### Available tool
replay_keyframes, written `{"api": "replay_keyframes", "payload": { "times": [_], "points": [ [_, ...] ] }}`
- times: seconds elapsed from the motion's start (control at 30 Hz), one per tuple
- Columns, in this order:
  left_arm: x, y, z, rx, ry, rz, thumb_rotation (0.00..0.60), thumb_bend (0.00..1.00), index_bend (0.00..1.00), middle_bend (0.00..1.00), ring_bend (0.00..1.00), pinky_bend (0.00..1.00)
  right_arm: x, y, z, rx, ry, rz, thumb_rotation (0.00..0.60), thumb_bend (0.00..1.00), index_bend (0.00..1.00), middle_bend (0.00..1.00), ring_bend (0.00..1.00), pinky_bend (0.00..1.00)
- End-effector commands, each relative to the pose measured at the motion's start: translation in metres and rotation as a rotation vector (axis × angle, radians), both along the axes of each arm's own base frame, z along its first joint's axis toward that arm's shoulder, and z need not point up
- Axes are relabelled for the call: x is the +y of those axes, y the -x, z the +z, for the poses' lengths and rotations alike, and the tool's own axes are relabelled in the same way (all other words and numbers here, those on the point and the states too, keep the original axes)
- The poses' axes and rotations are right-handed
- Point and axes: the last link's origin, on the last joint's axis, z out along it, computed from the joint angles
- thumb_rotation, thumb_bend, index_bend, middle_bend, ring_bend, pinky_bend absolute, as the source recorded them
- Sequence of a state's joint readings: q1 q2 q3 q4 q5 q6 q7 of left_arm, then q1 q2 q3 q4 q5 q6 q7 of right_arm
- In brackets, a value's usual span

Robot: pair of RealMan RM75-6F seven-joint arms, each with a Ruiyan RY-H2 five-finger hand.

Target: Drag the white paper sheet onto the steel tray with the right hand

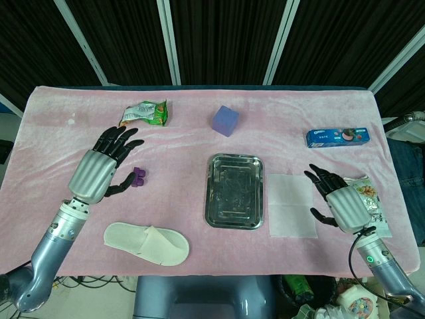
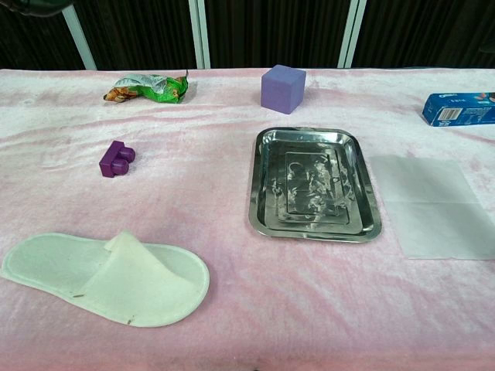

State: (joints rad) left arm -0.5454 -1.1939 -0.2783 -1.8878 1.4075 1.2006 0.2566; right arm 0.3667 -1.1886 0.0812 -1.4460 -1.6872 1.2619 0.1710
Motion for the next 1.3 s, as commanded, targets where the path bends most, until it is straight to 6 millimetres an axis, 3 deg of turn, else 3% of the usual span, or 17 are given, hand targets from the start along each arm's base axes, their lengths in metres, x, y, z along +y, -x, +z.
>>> {"api": "replay_keyframes", "payload": {
  "times": [0.03, 0.23, 0.8, 0.9, 1.0, 1.1, 1.3],
  "points": [
    [-0.001, 0.0, -0.006, -0.001, 0.013, -0.002, 0.6, 0.38, 0.17, 0.07, 0.0, 0.06, 0.0, -0.007, -0.008, -0.029, -0.043, 0.018, 0.6, 0.2, 0.09, 0.02, 0.11, 0.2],
    [-0.003, -0.002, -0.004, -0.022, -0.008, -0.015, 0.6, 0.38, 0.17, 0.07, 0.0, 0.06, -0.001, -0.007, -0.013, -0.012, -0.054, 0.012, 0.6, 0.2, 0.09, 0.02, 0.11, 0.2],
    [-0.012, -0.004, 0.011, -0.004, -0.025, -0.03, 0.6, 0.38, 0.17, 0.08, 0.0, 0.06, -0.002, -0.005, -0.003, -0.019, -0.022, -0.026, 0.6, 0.2, 0.09, 0.02, 0.11, 0.2],
    [-0.017, -0.002, 0.022, 0.013, -0.067, -0.03, 0.6, 0.38, 0.16, 0.08, 0.0, 0.06, 0.003, -0.003, 0.0, -0.014, -0.005, -0.04, 0.6, 0.2, 0.09, 0.02, 0.11, 0.2],
    [-0.027, 0.014, 0.04, 0.049, -0.136, 0.014, 0.6, 0.38, 0.16, 0.08, 0.0, 0.06, 0.01, 0.002, 0.006, 0.0, 0.025, -0.072, 0.6, 0.2, 0.09, 0.02, 0.11, 0.2],
    [-0.048, 0.048, 0.062, 0.052, -0.19, 0.17, 0.6, 0.38, 0.16, 0.07, 0.0, 0.05, 0.026, 0.016, 0.014, 0.021, 0.082, -0.191, 0.6, 0.2, 0.09, 0.02, 0.11, 0.2],
    [-0.095, 0.097, 0.081, -0.014, -0.24, 0.322, 0.6, 0.38, 0.18, 0.08, 0.0, 0.05, 0.063, 0.036, 0.019, 0.03, 0.185, -0.295, 0.6, 0.2, 0.09, 0.02, 0.11, 0.2]
  ]
}}
